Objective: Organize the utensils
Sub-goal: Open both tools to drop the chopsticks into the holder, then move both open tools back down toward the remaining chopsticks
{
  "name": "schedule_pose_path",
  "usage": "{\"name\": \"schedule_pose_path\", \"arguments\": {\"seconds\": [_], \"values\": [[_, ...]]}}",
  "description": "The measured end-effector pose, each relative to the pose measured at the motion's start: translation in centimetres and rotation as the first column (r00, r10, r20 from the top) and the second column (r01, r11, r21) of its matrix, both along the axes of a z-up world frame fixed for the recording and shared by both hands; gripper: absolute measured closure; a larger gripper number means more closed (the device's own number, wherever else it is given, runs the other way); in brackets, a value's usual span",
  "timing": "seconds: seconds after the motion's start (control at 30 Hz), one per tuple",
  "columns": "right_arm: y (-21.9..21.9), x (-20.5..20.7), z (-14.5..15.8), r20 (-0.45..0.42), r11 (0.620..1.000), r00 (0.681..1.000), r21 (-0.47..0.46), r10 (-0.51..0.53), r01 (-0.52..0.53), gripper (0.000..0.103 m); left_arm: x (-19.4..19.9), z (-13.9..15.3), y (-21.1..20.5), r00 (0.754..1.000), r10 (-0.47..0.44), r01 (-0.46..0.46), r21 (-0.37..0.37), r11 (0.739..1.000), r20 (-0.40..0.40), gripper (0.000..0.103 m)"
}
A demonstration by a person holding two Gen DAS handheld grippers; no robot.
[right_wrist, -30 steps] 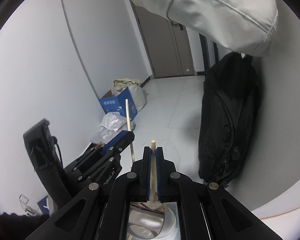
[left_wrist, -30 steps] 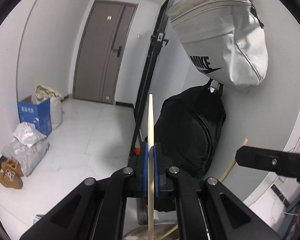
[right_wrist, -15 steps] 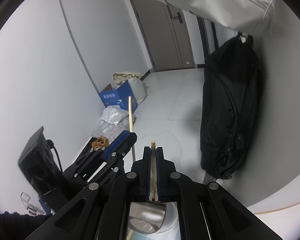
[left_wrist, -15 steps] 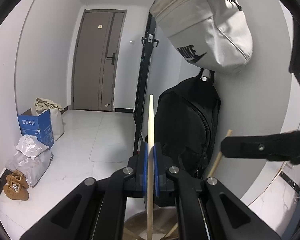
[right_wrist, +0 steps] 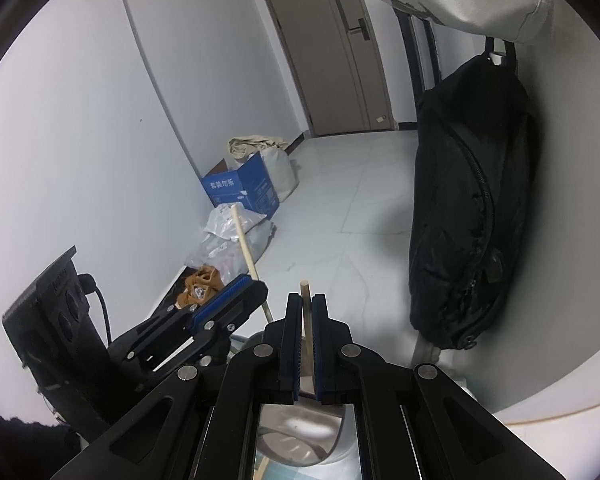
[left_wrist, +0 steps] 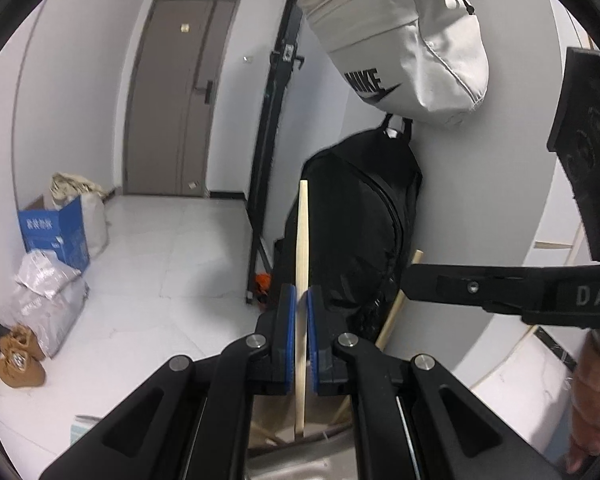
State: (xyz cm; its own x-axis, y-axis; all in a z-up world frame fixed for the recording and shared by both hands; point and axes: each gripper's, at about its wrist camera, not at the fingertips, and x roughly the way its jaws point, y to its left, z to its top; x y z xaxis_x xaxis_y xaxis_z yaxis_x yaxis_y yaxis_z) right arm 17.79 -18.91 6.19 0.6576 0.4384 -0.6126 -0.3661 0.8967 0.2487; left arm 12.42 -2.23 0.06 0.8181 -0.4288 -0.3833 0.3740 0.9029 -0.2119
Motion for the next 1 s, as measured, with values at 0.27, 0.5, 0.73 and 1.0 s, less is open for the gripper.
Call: {"name": "schedule_pose_path", "arguments": {"seconds": [0.27, 0.5, 0.73, 1.0], "values": [[0.4, -0.2, -0.8, -0.011, 1.0, 1.0, 0.017, -0.008, 0.009, 0.098, -0.5, 0.1, 0.4, 0.992, -0.116, 0.116, -0.015, 0.993, -0.05, 0.101], [0.4, -0.4, -2.4, -0.046, 0.999, 0.999, 0.046, -0.025, 0.027, 0.099, -0.9, 0.5, 0.4, 0.98, -0.165, 0.167, 0.004, 0.986, -0.113, 0.101], [-1.1, -2.2, -2.5, -0.047, 0.993, 0.997, 0.103, -0.06, 0.065, 0.096, -1.8, 1.8, 2.7, 0.978, -0.025, 0.022, -0.019, 1.0, -0.207, 0.09], [-2.5, -6.5, -2.6, -0.014, 0.982, 0.996, 0.168, -0.087, 0.088, 0.054, -5.5, 4.6, 3.9, 0.979, 0.127, -0.133, -0.024, 0.991, -0.162, 0.035]]}}
